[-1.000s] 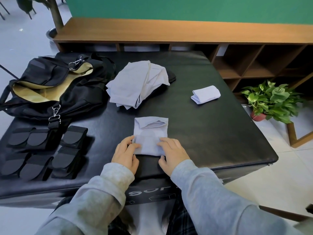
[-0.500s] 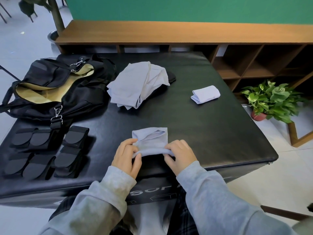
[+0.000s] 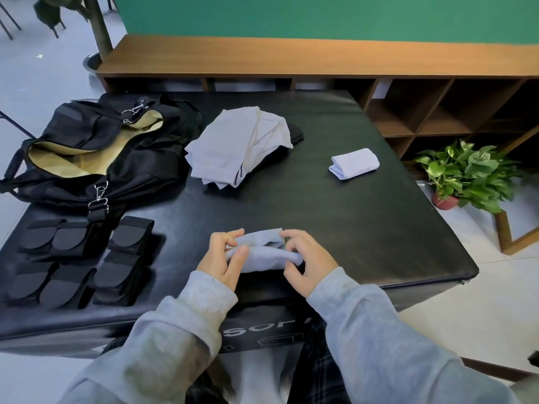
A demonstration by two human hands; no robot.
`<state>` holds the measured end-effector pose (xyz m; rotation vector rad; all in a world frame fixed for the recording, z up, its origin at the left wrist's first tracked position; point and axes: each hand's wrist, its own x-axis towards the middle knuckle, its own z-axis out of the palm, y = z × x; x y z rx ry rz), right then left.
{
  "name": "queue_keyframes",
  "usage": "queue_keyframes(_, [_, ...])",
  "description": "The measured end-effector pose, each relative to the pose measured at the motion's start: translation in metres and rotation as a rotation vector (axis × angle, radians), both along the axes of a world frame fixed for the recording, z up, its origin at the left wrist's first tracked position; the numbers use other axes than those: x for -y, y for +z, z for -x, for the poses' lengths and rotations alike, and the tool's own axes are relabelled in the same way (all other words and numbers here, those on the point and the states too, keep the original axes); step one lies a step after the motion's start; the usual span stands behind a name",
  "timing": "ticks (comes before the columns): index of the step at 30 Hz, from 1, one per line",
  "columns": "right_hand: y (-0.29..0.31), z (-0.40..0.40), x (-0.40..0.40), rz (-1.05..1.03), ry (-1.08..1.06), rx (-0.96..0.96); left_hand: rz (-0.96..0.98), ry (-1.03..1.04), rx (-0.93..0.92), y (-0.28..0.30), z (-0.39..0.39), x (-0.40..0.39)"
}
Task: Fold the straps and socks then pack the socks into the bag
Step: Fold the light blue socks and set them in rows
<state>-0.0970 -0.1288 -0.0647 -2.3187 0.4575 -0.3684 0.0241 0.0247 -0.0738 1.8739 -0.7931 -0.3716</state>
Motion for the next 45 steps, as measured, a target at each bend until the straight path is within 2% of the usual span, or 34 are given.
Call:
queue_keyframes(5, [0.005,-0.002,0.0,-0.039,0.007,-0.121,-0.157,-0.061,-0.003,0.003,-0.008,-0.003])
queue_keyframes(10, [0.015,-0.015,0.006,-0.001,0.006,-0.353,-0.199,-0.026,-0.088,0.008,-0.006,-0.002])
queue_keyframes(16, [0.022,-0.032,0.012,0.01,-0.076,-0.39,-0.266,0.082,-0.069,0.009,-0.009,0.004])
queue_keyframes(26, [0.008,-0.049,0.019,-0.122,-0.195,-0.418,-0.271,0.219,-0.205,0.004,-0.015,0.019])
queue_keyframes(30, [0.002,-0.048,0.019,-0.176,-0.237,-0.399,-0.371,0.212,-0.072,-0.003,-0.016,0.015])
queue_keyframes(35, [-0.004,-0.05,0.016,-0.156,-0.26,-0.366,-0.327,0.26,0.115,-0.014,-0.021,0.006])
queue_keyframes(37, [-0.004,-0.05,0.013,-0.101,-0.261,-0.343,-0.303,0.268,0.186,-0.016,-0.022,0.005])
queue_keyframes(38, [-0.001,-0.05,0.01,-0.006,-0.266,-0.33,-0.298,0.259,0.19,-0.016,-0.023,0.005])
queue_keyframes(39, [0.001,-0.051,0.006,0.153,-0.273,-0.275,-0.285,0.24,0.179,-0.017,-0.023,0.005])
queue_keyframes(41, [0.0,-0.052,-0.005,0.408,-0.246,-0.038,-0.27,0.209,0.146,-0.018,-0.025,0.009])
queue_keyframes(43, [-0.003,-0.049,-0.019,0.441,-0.151,0.088,-0.323,0.181,0.15,-0.017,-0.025,0.017])
queue_keyframes(45, [-0.013,-0.039,-0.027,0.427,-0.066,0.044,-0.417,0.151,0.201,-0.017,-0.023,0.025])
